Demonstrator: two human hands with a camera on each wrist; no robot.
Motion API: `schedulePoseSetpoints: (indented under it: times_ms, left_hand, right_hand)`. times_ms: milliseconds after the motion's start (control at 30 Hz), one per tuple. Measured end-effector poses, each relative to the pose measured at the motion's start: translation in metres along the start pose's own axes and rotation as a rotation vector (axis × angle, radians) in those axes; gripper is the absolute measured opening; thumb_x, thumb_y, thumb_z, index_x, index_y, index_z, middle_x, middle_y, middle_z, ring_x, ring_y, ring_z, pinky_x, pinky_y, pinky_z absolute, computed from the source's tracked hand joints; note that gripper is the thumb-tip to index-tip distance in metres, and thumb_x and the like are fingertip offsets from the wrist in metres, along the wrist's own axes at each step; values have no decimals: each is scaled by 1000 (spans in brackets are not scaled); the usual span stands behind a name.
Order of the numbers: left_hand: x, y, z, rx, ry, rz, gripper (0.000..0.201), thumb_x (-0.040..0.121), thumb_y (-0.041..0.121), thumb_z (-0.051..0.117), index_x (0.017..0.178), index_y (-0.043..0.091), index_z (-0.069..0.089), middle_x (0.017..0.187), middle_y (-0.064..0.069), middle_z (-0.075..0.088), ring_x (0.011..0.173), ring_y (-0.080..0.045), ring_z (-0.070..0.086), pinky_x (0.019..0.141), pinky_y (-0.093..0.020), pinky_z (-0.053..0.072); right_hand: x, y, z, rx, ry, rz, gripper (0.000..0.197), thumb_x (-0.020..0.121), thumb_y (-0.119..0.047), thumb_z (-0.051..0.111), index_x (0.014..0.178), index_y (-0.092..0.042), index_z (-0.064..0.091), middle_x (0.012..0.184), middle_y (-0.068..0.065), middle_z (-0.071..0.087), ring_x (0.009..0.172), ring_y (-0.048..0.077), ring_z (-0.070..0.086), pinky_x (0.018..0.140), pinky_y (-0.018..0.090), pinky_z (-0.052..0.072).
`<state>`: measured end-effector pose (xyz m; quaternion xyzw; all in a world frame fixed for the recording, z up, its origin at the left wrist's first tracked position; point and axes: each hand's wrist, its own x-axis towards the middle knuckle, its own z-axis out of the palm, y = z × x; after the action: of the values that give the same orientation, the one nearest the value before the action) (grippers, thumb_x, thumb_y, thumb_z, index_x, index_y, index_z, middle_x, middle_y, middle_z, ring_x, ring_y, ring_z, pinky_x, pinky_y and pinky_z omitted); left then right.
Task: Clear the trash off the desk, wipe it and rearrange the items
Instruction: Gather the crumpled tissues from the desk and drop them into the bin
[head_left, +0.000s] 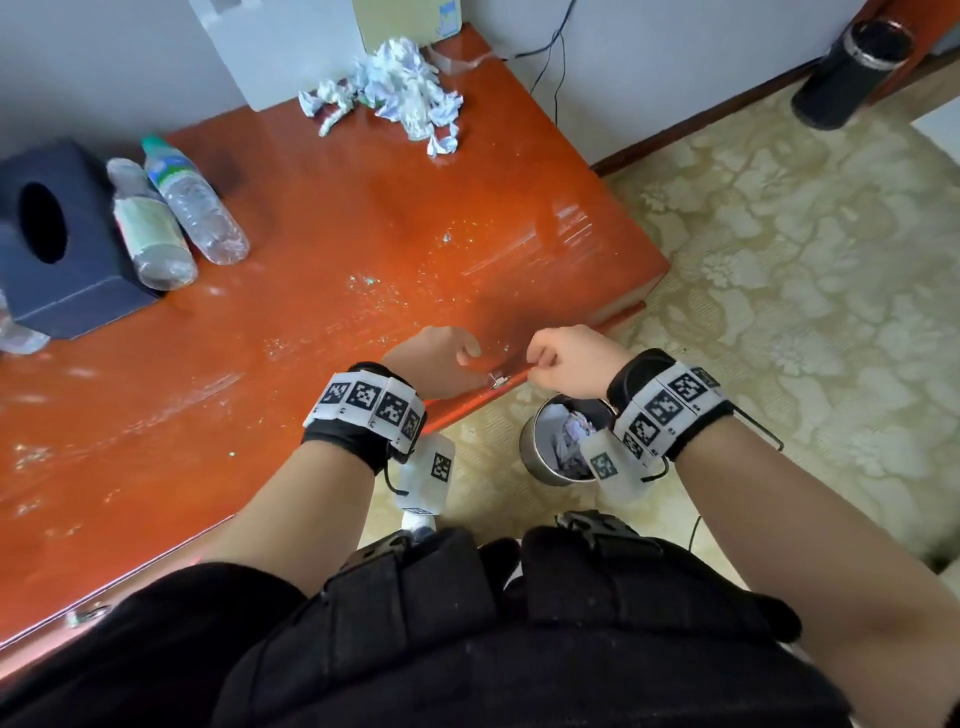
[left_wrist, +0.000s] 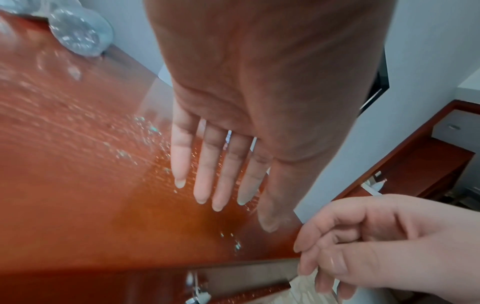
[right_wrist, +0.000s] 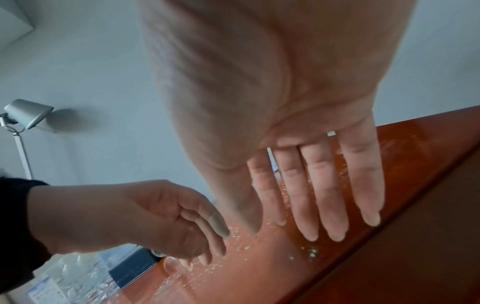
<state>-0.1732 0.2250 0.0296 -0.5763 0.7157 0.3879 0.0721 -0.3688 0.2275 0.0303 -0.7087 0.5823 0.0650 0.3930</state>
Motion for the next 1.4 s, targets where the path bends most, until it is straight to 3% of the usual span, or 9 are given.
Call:
schedulePoseSetpoints:
  times_ms: [267, 400, 667, 867, 1033, 1400]
  left_hand:
    - [-20, -66, -44, 1, 44, -2, 41, 87, 34, 61, 124, 17, 55, 113, 3, 59, 103, -18, 58, 91, -36, 50]
    - [-27, -92, -61, 14, 61, 18, 39, 87, 34, 60, 123, 18, 56, 111, 4, 58, 103, -18, 57, 92, -37, 49]
    - [-37, -125, -88, 5, 87, 37, 42, 85, 40, 62, 121, 19, 58, 111, 3, 60, 101, -19, 58, 92, -38, 50]
    - [-33, -127, -98, -4, 90, 48, 41, 85, 38, 61, 121, 19, 57, 111, 3, 60, 103, -20, 57, 93, -39, 49]
    - [-21, -128, -104, -12, 77, 37, 40, 86, 38, 60, 121, 19, 57, 110, 4, 59, 103, -20, 58, 93, -39, 49]
    - [46, -110, -140, -29, 90, -29, 39, 88, 38, 60, 122, 19, 56, 115, 3, 60, 105, -19, 57, 93, -35, 48]
  right_hand:
    - [32, -69, 1, -78, -40, -17, 24, 91, -27, 57, 112, -17, 58, 102, 0, 63, 83, 16, 60, 84, 32, 50]
    - [42, -98, 3, -114, -39, -6, 25, 92, -30, 56, 114, -18, 57, 105, -1, 62, 93, 18, 59, 88, 33, 48]
    - [50, -138, 2, -164, -22, 26, 27, 92, -32, 55, 117, -20, 56, 109, -2, 59, 96, 18, 57, 89, 31, 46]
    - [55, -147, -5, -188, -34, 40, 28, 93, -33, 55, 118, -20, 55, 111, -3, 58, 86, 14, 56, 83, 30, 46]
    - [67, -143, -16, -191, -44, 42, 28, 93, -33, 55, 118, -20, 55, 110, -3, 58, 95, 17, 58, 90, 33, 47]
    - [131, -120, -75, -223, -85, -15, 29, 92, -32, 55, 118, -19, 56, 110, -1, 61, 97, 17, 59, 91, 33, 48]
